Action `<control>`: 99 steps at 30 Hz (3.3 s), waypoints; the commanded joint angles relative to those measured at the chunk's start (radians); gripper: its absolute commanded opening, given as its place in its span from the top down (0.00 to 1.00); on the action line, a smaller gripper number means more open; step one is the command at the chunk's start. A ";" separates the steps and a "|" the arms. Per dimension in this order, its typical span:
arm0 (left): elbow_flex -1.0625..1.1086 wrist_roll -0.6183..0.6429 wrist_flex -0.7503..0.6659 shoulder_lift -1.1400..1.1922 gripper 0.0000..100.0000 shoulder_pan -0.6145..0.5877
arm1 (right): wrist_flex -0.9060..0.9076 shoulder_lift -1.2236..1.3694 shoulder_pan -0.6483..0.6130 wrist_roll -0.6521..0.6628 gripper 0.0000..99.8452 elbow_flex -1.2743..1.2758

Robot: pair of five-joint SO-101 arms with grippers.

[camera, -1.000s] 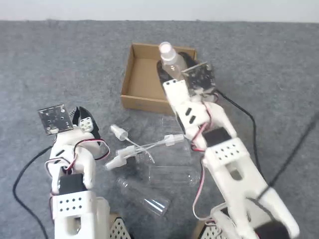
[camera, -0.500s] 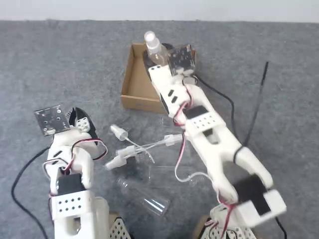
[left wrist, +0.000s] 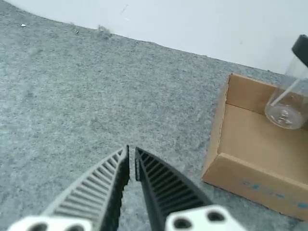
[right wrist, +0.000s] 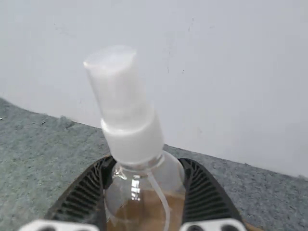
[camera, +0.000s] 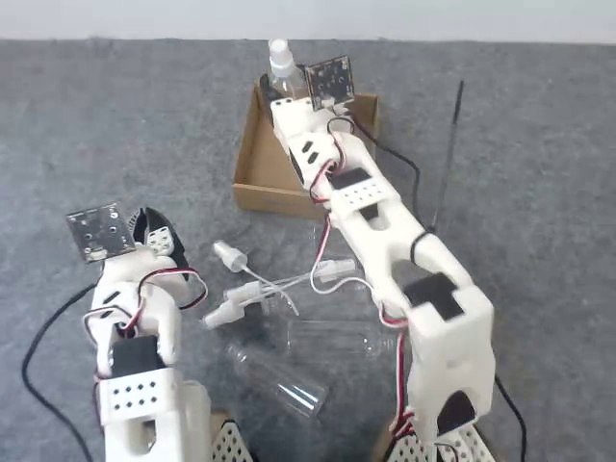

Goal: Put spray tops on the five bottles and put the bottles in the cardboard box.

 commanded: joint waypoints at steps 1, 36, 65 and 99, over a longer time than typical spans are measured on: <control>-0.004 -0.008 -0.034 -0.021 0.98 -0.002 | -0.031 0.042 -0.002 -0.011 0.99 -0.186; -0.001 -0.006 -0.029 -0.021 0.98 0.002 | -0.033 0.668 -0.012 -0.011 0.99 -0.838; -0.001 -0.006 -0.032 -0.021 0.98 0.002 | 0.137 0.615 -0.030 -0.015 0.76 -0.844; -0.001 -0.008 -0.032 -0.021 0.98 -0.002 | 0.766 0.349 -0.013 -0.095 0.74 -0.839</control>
